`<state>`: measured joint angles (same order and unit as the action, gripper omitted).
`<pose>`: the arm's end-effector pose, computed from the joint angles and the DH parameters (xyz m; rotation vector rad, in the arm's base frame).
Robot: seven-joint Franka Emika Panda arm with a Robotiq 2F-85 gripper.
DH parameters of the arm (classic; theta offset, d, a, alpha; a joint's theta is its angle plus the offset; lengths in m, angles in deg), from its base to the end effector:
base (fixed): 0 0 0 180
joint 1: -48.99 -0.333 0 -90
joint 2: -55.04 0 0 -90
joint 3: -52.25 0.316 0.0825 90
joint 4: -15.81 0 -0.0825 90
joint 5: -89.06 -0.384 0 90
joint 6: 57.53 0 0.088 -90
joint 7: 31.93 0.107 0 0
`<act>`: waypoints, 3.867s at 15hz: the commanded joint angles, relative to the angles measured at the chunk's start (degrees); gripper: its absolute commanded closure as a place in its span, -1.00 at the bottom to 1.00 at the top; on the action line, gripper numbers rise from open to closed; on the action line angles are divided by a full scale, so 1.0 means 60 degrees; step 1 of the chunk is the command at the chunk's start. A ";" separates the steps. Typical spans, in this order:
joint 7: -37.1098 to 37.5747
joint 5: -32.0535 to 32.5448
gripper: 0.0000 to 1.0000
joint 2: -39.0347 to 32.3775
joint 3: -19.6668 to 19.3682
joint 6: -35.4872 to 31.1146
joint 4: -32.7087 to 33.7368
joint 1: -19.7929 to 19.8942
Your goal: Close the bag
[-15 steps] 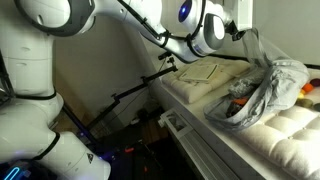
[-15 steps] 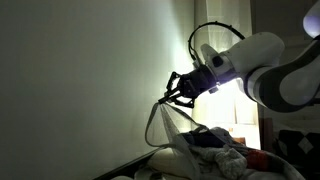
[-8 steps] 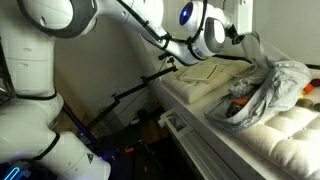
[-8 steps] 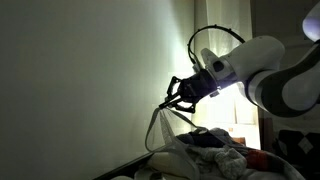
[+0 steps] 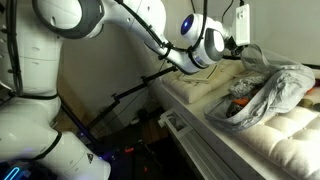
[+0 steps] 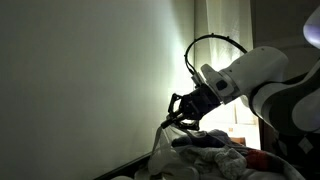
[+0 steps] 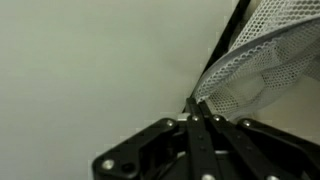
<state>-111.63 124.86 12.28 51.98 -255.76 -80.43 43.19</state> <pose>0.6995 0.1372 0.2795 1.0547 2.0444 0.8819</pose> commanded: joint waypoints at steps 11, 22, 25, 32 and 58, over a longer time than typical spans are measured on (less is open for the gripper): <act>-0.0781 0.1142 0.99 0.0619 -0.0655 0.0003 -0.1942 -0.0469; -0.1920 0.2755 0.98 0.1589 -0.1419 0.0044 -0.3751 -0.0664; -0.2048 0.2623 0.99 0.1773 -0.1949 0.0003 -0.3908 -0.0939; -0.1854 0.2659 0.96 0.1486 -0.1681 0.0003 -0.3479 -0.0621; -0.1143 -0.1120 0.99 0.1380 -0.2522 0.0044 -0.4043 -0.2395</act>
<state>-121.00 122.98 20.44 39.14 -255.52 -102.96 32.81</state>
